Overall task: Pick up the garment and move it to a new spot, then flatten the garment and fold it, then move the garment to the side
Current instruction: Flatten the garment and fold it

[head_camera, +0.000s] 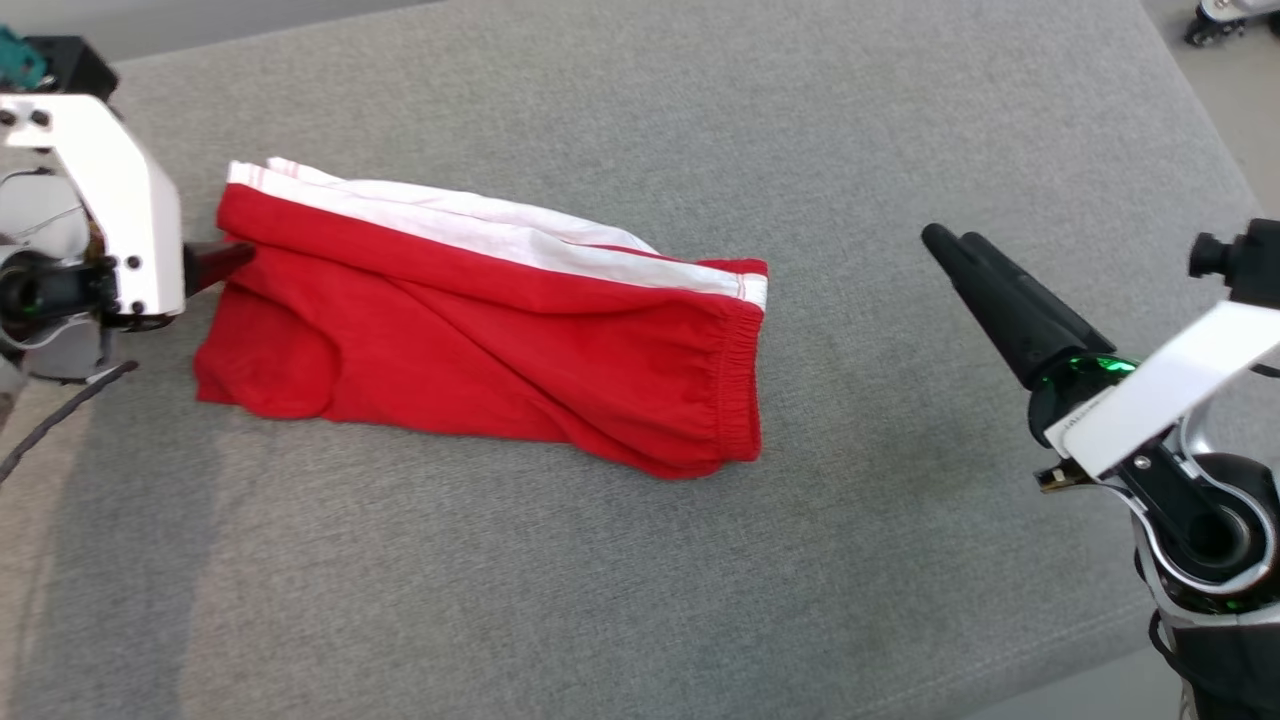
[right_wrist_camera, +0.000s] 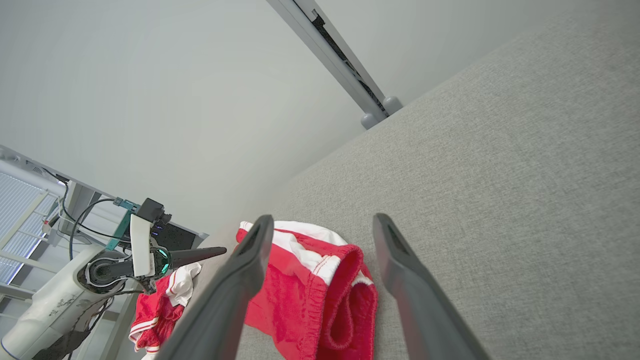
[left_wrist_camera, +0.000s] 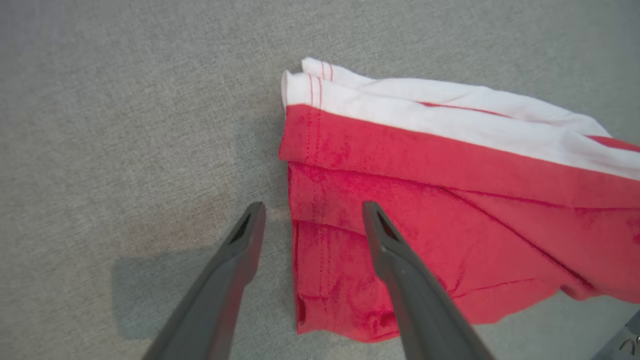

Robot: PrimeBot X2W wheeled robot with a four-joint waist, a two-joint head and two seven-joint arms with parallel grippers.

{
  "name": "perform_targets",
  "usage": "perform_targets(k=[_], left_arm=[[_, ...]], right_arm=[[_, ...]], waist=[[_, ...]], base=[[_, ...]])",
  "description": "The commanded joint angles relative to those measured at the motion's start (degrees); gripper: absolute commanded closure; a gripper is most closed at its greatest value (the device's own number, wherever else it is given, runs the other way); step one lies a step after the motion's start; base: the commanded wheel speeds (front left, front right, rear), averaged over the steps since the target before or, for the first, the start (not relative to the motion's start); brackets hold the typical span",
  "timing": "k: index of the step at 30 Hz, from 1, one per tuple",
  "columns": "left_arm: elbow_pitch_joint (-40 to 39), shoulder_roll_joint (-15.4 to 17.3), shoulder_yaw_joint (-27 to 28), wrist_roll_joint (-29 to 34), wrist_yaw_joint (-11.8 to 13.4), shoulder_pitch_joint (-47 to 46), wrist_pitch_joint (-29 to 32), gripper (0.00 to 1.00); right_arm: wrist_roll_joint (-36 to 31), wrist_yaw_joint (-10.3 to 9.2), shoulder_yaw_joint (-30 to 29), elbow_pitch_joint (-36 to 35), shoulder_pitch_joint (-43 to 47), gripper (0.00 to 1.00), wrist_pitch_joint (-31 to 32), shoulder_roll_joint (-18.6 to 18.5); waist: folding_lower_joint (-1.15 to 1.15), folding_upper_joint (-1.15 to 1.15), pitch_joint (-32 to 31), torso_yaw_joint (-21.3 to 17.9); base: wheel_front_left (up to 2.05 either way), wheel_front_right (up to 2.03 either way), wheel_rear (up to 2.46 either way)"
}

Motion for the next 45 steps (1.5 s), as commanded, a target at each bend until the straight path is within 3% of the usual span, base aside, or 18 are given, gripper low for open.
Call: perform_targets(k=[1,8,14,15,17,18,26,37,43,45], left_arm=[[0.5,0.5,0.3,-0.2,0.5,0.6,0.0,0.00],[3.5,1.7,1.5,-2.3,0.8,1.0,1.5,0.00],[4.3,0.9,1.3,-5.5,0.0,2.9,7.2,0.00],[4.0,0.9,1.4,-6.0,0.0,3.1,7.9,0.06],[3.5,0.8,1.8,-7.0,0.0,3.3,8.7,0.62],[3.2,0.9,2.1,-7.2,0.0,3.3,8.5,1.00],[2.3,0.8,3.6,-8.8,-0.3,4.9,6.3,1.00],[-2.5,-0.2,3.4,-11.3,-1.4,12.8,4.9,1.00],[-6.6,0.8,3.4,-13.7,0.0,18.7,4.9,1.00],[-9.3,1.5,3.5,-14.5,1.5,21.6,4.4,1.00]], right_arm=[[-0.3,0.14,-0.7,-1.0,0.9,0.00,-0.7,0.1],[-0.7,0.14,-3.8,-4.8,5.3,0.00,-2.0,0.6],[-0.7,0.14,-5.0,-6.4,8.5,0.00,-1.9,1.1],[-0.8,0.14,-5.1,-6.7,8.8,0.00,-1.9,1.2],[-1.0,0.14,-5.4,-7.0,9.3,0.00,-1.9,1.3],[-1.0,0.14,-5.5,-7.1,9.5,0.00,-2.0,1.4],[-1.2,0.14,-5.8,-6.4,10.4,0.00,-2.2,1.5],[-1.3,0.14,-6.9,-4.1,13.0,0.00,-1.0,0.8],[-1.4,0.14,-8.3,-2.9,15.1,0.00,0.4,0.8],[-1.2,0.14,-9.1,-3.1,16.9,0.00,1.1,0.7]], waist=[[0.00,0.00,1.1,-1.1],[0.00,0.00,2.4,-3.3],[0.00,0.00,2.3,-4.2],[0.00,0.00,2.2,-4.2],[0.00,0.00,2.3,-4.2],[0.00,0.00,2.4,-4.1],[0.00,0.00,0.9,-2.3],[0.00,0.00,-7.5,2.8],[0.00,0.00,-12.1,4.5],[0.00,0.00,-13.9,5.0]], base=[[0.00,0.00,0.00],[0.00,0.00,0.00],[0.00,0.00,0.00],[0.00,0.00,0.00],[0.00,0.00,0.00],[0.00,0.00,0.00],[0.00,0.00,0.00],[0.00,0.00,0.00],[0.00,0.00,0.00],[0.00,0.00,0.00]])
